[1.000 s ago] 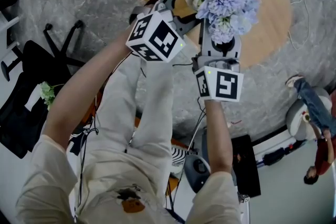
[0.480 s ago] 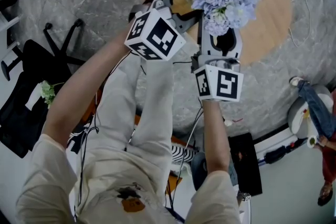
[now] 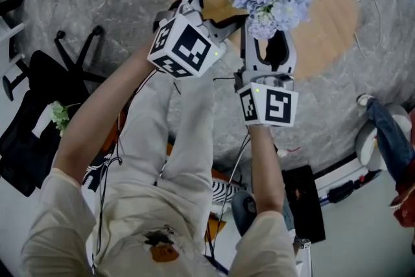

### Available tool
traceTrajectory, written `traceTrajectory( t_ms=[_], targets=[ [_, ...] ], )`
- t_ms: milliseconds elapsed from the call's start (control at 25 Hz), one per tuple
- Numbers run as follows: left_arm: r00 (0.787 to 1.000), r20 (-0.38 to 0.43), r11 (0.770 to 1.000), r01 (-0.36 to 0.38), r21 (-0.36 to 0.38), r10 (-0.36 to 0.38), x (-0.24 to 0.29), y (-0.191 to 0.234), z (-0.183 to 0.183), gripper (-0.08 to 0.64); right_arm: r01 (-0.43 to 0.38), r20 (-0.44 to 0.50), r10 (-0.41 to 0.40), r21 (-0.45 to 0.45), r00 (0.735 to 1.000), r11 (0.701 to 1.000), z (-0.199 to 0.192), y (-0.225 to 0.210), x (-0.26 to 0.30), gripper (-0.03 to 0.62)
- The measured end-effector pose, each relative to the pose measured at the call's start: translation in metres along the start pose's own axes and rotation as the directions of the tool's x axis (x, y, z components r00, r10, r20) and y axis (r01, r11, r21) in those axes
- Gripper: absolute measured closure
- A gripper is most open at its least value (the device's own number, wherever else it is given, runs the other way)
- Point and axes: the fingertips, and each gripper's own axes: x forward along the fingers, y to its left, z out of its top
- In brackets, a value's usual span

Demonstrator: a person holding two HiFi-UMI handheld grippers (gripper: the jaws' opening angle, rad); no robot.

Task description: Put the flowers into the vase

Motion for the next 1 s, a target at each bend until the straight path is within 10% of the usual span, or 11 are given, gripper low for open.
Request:
traceTrajectory(
  t_ms=[200,1000],
  targets=[
    [0.999,-0.024,0.992,0.042,-0.116,-0.045,-0.006,-0.004,-0.004,0.267,0.01,0.006,-0.01,0.001,1.0,1.0,0.007,-0.005,-0.002,0.38],
    [0.999,-0.029,0.994,0.02,-0.111,-0.023,-0.048,-0.005,0.037,0.268,0.016,-0.047,-0.016,-0.003,0.999,1.0,0.041,0.008,-0.028,0.357]
  ],
)
